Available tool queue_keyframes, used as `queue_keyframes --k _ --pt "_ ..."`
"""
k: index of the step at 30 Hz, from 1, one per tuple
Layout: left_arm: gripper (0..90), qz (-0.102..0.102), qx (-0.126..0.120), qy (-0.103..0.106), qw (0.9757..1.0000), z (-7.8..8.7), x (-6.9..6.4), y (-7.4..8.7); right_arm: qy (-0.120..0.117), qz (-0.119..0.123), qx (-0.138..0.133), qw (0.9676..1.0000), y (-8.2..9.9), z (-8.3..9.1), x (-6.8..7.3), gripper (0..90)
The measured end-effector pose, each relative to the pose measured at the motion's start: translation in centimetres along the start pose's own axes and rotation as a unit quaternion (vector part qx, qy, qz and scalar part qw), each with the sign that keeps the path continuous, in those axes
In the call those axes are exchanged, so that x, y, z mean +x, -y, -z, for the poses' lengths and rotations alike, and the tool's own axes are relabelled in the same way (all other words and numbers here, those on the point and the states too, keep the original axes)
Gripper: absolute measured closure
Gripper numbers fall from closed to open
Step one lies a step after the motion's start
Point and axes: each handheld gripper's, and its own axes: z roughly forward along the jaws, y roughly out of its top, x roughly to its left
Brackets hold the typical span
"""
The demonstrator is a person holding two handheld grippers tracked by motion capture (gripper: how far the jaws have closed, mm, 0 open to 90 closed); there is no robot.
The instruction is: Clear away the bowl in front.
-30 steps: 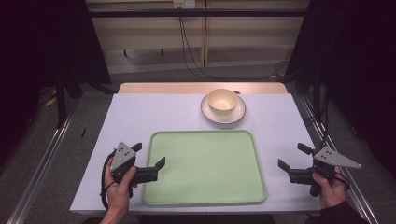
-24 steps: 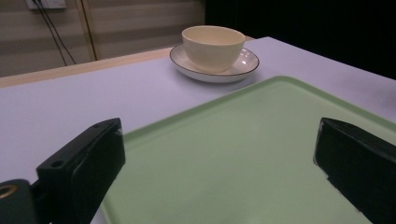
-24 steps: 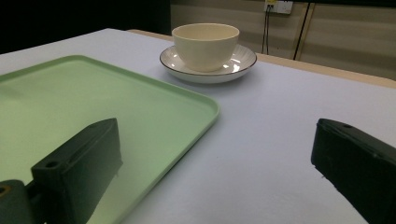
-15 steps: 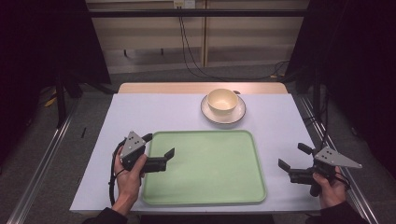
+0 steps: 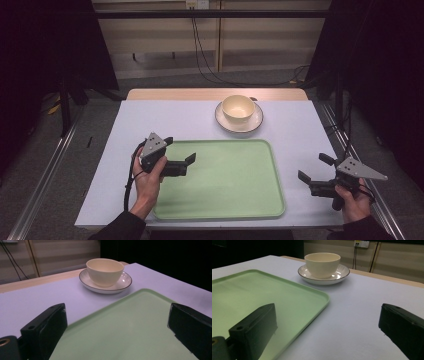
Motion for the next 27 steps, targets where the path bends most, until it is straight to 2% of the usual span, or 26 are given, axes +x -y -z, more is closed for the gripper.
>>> queue_keyframes --k 1,3,6,9,10,13,15,18,21,24,26,27 --pt "2.5 -0.005 -0.002 -0.003 1.0000 -0.2 0.0 -0.2 0.001 0.001 -0.001 1.0000 0.0 0.0 0.0 1.2" --pt "2.4 -0.002 -0.009 0.006 0.9999 -0.7 0.2 -0.3 -0.001 0.001 -0.002 1.0000 0.0 0.0 -0.1 1.2" --pt "2.5 0.002 -0.003 0.013 0.9999 -1.5 0.2 -0.4 0.000 0.003 -0.004 1.0000 0.0 0.1 -0.1 1.2" --pt "2.4 -0.006 0.003 0.014 0.9999 -2.2 0.1 -0.5 0.001 0.003 -0.009 1.0000 -0.1 0.1 0.0 1.2" --pt "2.4 -0.009 0.006 0.007 0.9999 -2.4 0.1 -0.6 -0.002 0.002 -0.009 1.0000 -0.1 0.2 -0.1 1.2" --pt "2.4 0.007 0.002 0.011 0.9999 -3.0 0.1 -0.9 -0.003 0.001 -0.011 0.9999 -0.1 0.1 0.0 1.1" --pt "1.6 0.009 0.006 0.017 0.9998 -3.2 -0.1 -1.2 -0.009 0.001 -0.015 0.9999 -0.1 0.2 0.1 0.4" --pt "2.1 0.001 0.008 0.026 0.9996 -3.6 -0.4 -1.3 -0.010 0.004 -0.016 0.9998 -0.1 0.1 0.1 0.0" --pt "2.2 0.003 0.011 0.029 0.9995 -4.3 -0.5 -1.4 -0.009 0.004 -0.018 0.9998 -0.1 0.1 0.1 0.1" --pt "2.2 -0.001 0.010 0.024 0.9997 -5.1 -0.7 -1.8 -0.011 0.004 -0.018 0.9998 -0.1 0.1 0.1 0.1" --pt "2.2 0.007 0.010 0.039 0.9992 -5.6 -0.8 -2.2 -0.013 0.007 -0.016 0.9998 -0.1 0.1 0.1 0.1" --pt "1.6 0.004 0.009 0.042 0.9991 -6.0 -0.9 -2.3 -0.015 0.010 -0.014 0.9997 0.0 0.1 0.1 0.2"
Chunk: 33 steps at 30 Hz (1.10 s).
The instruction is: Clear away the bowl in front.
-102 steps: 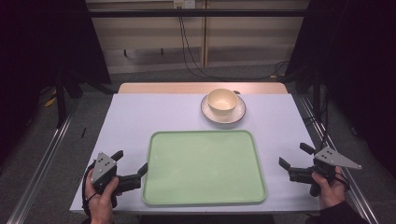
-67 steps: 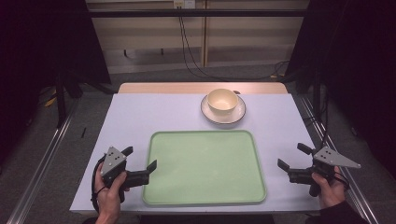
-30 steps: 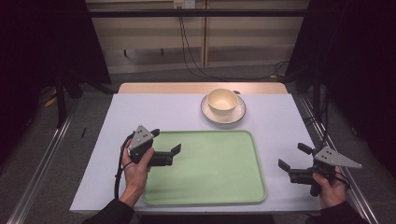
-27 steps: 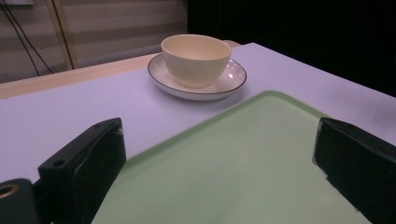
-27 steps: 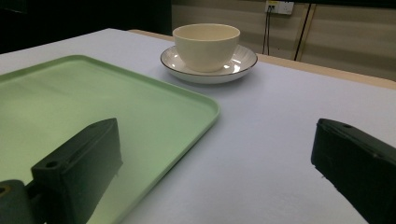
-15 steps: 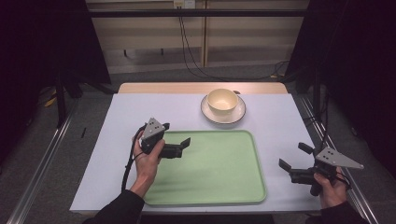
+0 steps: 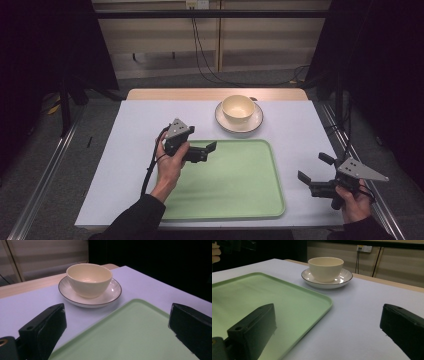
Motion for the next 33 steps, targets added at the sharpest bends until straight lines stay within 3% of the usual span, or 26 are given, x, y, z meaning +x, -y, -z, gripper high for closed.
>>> queue_keyframes --k 2,4,12,14,16,21,28,33 --pt "1.9 -0.011 0.002 -0.009 0.9999 -0.6 -0.2 -0.2 0.001 0.000 0.001 1.0000 0.0 0.0 0.0 0.2" --pt "1.7 -0.014 0.001 -0.006 0.9999 -1.3 -0.2 -0.4 0.005 0.004 -0.001 1.0000 0.0 0.0 0.1 0.2" --pt "1.8 -0.011 -0.006 -0.010 0.9999 -2.8 0.5 -1.0 0.002 0.004 -0.004 1.0000 0.0 0.1 0.0 0.3" --pt "2.1 -0.015 0.005 -0.025 0.9996 -3.3 0.7 -1.2 0.003 0.003 -0.004 1.0000 0.0 0.1 0.0 0.3" --pt "1.5 -0.001 0.005 -0.008 1.0000 -3.8 1.0 -1.2 0.003 0.004 -0.003 1.0000 0.0 0.1 0.0 0.4" --pt "2.7 -0.022 0.012 -0.025 0.9994 -5.1 1.4 -1.7 0.003 0.003 -0.004 1.0000 0.0 0.1 0.0 0.4" --pt "3.3 -0.034 0.040 -0.022 0.9984 -7.0 2.8 -2.1 0.001 0.002 -0.004 1.0000 0.0 0.1 -0.1 0.4" --pt "4.8 -0.017 0.042 -0.031 0.9985 -8.1 3.9 -1.9 0.000 0.006 -0.004 1.0000 0.1 0.1 -0.2 0.4"
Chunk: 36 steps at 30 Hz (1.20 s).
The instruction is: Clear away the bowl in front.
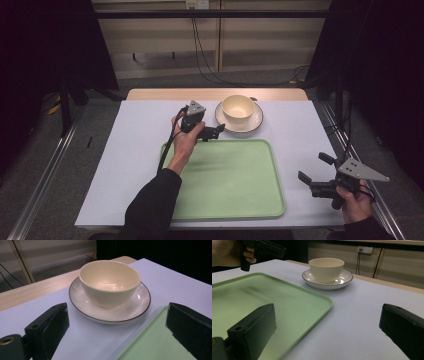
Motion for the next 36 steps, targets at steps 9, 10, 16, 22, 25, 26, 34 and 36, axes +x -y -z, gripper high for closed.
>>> queue_keyframes --k 9,10,16,22,25,26,34,36 --pt "10.1 -0.024 0.011 -0.002 0.9996 -1.8 1.0 -1.3 -0.004 0.004 0.004 1.0000 0.1 -0.2 0.2 0.5" --pt "10.4 -0.025 0.007 0.005 0.9996 -2.1 1.0 -1.5 -0.004 0.004 0.005 1.0000 0.1 -0.2 0.2 0.5" --pt "14.1 -0.031 0.013 0.005 0.9994 -3.5 1.1 -1.8 -0.001 0.003 0.002 1.0000 0.1 -0.1 0.1 0.5" --pt "14.7 -0.028 0.018 0.006 0.9994 -4.8 1.2 -2.8 -0.005 0.002 0.002 1.0000 0.1 -0.1 0.1 0.5" --pt "15.3 -0.033 0.020 0.009 0.9992 -5.5 1.1 -3.3 -0.005 0.002 0.002 1.0000 0.1 -0.1 0.1 0.5" --pt "15.5 -0.037 0.021 0.008 0.9991 -5.8 1.1 -3.4 -0.005 -0.002 0.001 1.0000 0.1 -0.1 0.1 0.5" --pt "17.0 -0.032 0.065 -0.007 0.9974 -8.2 1.5 -3.5 -0.006 -0.002 -0.001 1.0000 0.2 0.1 0.0 0.5" --pt "16.1 -0.026 0.074 -0.015 0.9968 -8.8 1.8 -3.4 -0.008 -0.003 0.000 1.0000 0.2 0.1 0.0 0.5"
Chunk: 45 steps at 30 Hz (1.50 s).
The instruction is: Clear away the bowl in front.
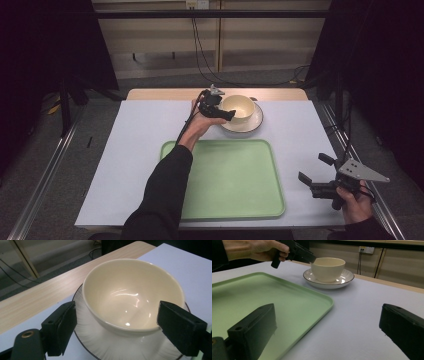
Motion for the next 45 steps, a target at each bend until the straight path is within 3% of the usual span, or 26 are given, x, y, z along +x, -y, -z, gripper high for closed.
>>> queue_keyframes --k 1,3,5,7,11,16,17,20,21,27,32,41,44,45 --pt "13.8 0.013 0.002 -0.008 0.9999 -0.2 0.0 0.0 0.001 0.001 0.000 1.0000 0.0 0.0 0.0 0.7" --pt "14.3 0.010 0.010 -0.006 0.9999 -0.5 0.0 -0.2 0.004 0.003 -0.002 1.0000 0.0 0.0 0.0 0.7" --pt "13.7 0.012 0.020 -0.019 0.9996 -0.9 0.0 -0.3 0.001 0.002 -0.003 1.0000 -0.1 0.0 0.1 0.7" --pt "18.0 0.030 0.017 -0.017 0.9993 -1.2 0.1 -0.2 -0.002 0.003 -0.003 1.0000 0.0 0.0 0.1 0.7" --pt "22.8 0.044 0.016 -0.007 0.9989 -1.4 0.2 0.1 -0.003 0.003 -0.003 1.0000 -0.1 0.0 0.1 0.7" --pt "32.9 0.042 0.034 -0.010 0.9985 -1.7 0.1 -0.4 -0.001 0.002 -0.005 1.0000 0.0 -0.1 0.1 0.7" --pt "35.9 0.053 0.040 -0.009 0.9978 -1.9 0.0 -0.5 -0.002 0.003 -0.003 1.0000 0.0 -0.1 0.1 0.7" --pt "38.5 0.058 0.065 -0.018 0.9961 -2.0 0.1 -0.8 -0.001 0.003 -0.003 1.0000 0.0 -0.1 0.1 0.7" --pt "39.7 0.068 0.060 -0.013 0.9958 -2.2 0.2 -0.8 -0.001 0.001 -0.005 1.0000 -0.1 -0.1 0.1 0.8" --pt "48.0 0.083 0.081 -0.010 0.9932 -2.2 0.5 -1.0 -0.003 0.004 -0.006 1.0000 -0.1 -0.1 0.1 0.8" --pt "58.1 0.088 0.119 -0.005 0.9890 -2.7 0.4 -0.9 -0.004 0.003 -0.012 0.9999 -0.1 -0.1 0.2 0.8" --pt "66.4 0.095 0.134 -0.010 0.9864 -3.3 0.2 -0.8 -0.005 0.005 -0.009 0.9999 -0.1 -0.1 0.2 0.8" --pt "68.8 0.100 0.145 0.002 0.9844 -3.3 0.4 -0.9 -0.003 0.005 -0.012 0.9999 -0.1 -0.1 0.2 0.8" --pt "69.7 0.105 0.146 -0.002 0.9837 -3.3 0.4 -0.9 -0.002 0.003 -0.013 0.9999 -0.1 -0.1 0.2 0.8"
